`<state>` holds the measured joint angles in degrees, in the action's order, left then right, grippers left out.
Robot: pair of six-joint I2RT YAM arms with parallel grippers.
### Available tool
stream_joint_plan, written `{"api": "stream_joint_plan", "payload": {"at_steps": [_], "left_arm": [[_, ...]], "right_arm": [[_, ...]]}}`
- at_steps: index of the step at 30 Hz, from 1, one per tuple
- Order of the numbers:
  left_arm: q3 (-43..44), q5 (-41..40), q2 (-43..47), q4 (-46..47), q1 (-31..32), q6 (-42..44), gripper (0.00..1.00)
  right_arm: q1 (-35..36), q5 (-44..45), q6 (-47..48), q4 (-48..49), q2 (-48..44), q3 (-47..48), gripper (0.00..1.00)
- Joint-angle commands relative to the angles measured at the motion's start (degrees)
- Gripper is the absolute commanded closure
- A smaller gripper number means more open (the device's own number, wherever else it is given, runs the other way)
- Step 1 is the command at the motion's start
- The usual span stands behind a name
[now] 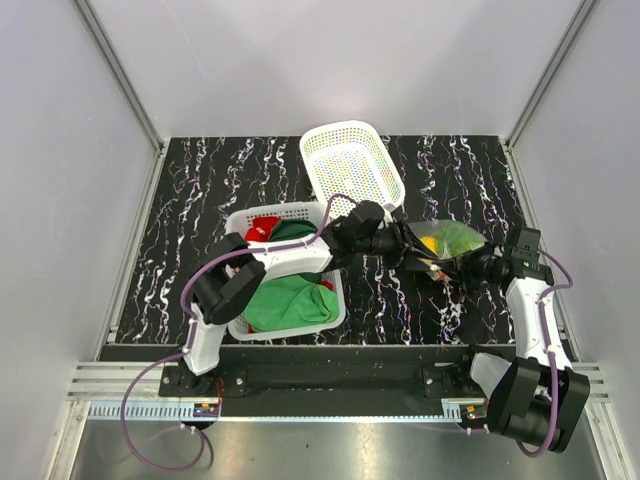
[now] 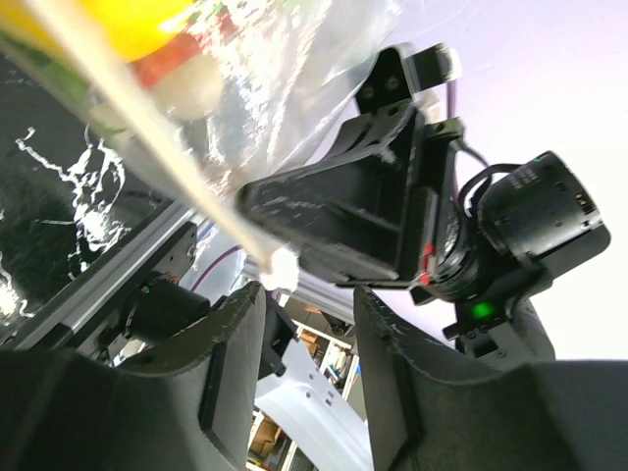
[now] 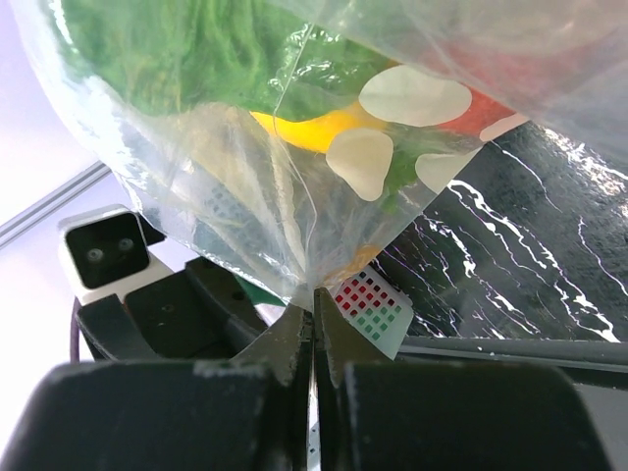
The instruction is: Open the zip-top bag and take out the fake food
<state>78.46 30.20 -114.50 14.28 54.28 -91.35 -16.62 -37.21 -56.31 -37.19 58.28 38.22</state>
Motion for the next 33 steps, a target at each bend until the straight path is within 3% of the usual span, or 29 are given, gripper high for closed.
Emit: {"api": "stream_joint_plan", "payload": {"at_steps": [1, 6, 15, 25, 28, 32, 33], "left_arm": [[2.84, 0.13, -1.08, 2.07, 0.03, -0.85, 0.6], [1.7, 0.13, -1.08, 2.06, 0.47, -2.16, 0.62], [1.08, 0.21, -0.9, 1.45, 0.82, -4.97, 0.56], [0.91, 0.74, -2.13, 2.41, 1.0, -6.73, 0.67], [1.08, 0.92, -2.66, 3.21, 1.0, -7.61, 0.75], [1.43, 0.57, -2.84, 2.77, 0.74, -7.09, 0.92], [1.52, 0.74, -2.75, 2.51, 0.48, -6.65, 1.0]], "right_arm": [[0.01, -1.99, 0.59, 0.36, -1.42, -0.25, 1.0], [0.01, -1.99, 0.5, 0.54, -1.15, 0.28, 1.0], [0.01, -2.07, 0.59, 0.63, -1.24, 0.19, 1.0], [0.01, -2.34, 0.77, 0.54, -1.24, 0.28, 1.0], [0.01, -2.51, 0.77, 0.45, -1.33, 0.28, 1.0], [0.01, -2.95, 0.68, 0.02, -1.68, 0.45, 1.0], [0.01, -3.04, 0.77, -0.51, -1.77, 0.72, 1.0]]}}
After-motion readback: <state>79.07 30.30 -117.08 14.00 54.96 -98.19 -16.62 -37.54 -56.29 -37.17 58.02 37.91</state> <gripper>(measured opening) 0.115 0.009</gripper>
